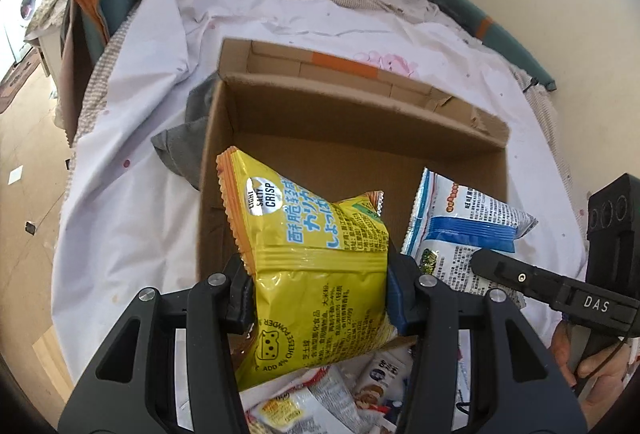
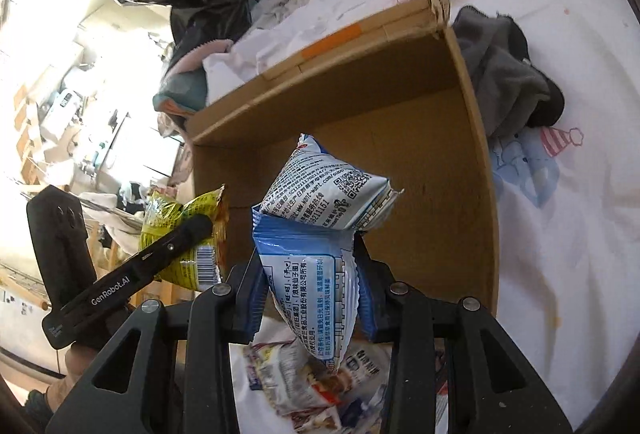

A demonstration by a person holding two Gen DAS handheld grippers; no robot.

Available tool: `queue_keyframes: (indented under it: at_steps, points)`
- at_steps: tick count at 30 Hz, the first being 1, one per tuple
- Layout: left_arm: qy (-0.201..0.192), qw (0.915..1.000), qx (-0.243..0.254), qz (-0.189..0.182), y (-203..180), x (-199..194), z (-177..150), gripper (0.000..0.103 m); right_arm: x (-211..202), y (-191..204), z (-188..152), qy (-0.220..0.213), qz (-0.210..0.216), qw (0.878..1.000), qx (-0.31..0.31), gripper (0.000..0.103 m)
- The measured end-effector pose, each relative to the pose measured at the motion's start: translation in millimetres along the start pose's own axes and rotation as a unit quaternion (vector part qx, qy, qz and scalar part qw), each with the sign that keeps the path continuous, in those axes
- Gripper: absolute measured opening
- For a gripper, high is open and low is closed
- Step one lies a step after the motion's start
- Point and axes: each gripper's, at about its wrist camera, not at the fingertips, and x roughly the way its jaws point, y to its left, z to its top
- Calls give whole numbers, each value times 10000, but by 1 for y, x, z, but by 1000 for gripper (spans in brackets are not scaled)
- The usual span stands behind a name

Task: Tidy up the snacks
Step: 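Carry the yellow bag into the box while the right gripper grasps the blue-white chip bag, then release both chip bags into the box and raise both grippers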

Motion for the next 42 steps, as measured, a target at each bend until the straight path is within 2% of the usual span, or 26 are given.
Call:
queue_keyframes:
  at_steps: [5, 11, 16, 26, 29, 30, 32, 34, 36, 40, 42]
  points:
    - [94, 9998, 128, 100, -7, 18, -6, 46, 15, -2, -5, 186, -149, 9995, -184, 40]
    - [55, 9977, 526, 431, -15, 27, -9, 46, 28, -4, -8, 346, -424, 9972, -512, 40]
    - [104, 9983, 424, 397, -13, 28, -10, 47, 27, -6, -10, 352, -415, 9974, -480, 43]
    - [-30, 9969, 568, 540, -17, 23, -9, 49, 29, -5, -10, 302, -521, 9968, -527, 44]
    - [-20, 9980, 471, 411, -14, 21, -8, 57, 27, 1, -8, 231, -564, 9959, -672, 44]
    - [-68, 9982, 444, 409, -14, 19, -8, 64, 26, 3, -7, 209, -563, 9956, -718, 44]
    - [-170, 9976, 462, 494, -14, 15, -6, 76, 23, 6, -7, 157, -615, 9949, -786, 48]
    - [-265, 9960, 538, 659, -16, 11, -5, 86, 21, 9, -8, 78, -827, 9921, -935, 58]
    - [-353, 9951, 581, 717, -16, 7, -4, 88, 18, 15, -9, -44, -1019, 9882, -1140, 60]
    - [-463, 9949, 592, 669, -16, -1, -4, 88, 13, 20, -11, -228, -1221, 9835, -1314, 82]
    - [-514, 9952, 549, 621, -14, -6, -3, 88, 8, 23, -10, -308, -1234, 9825, -1364, 85]
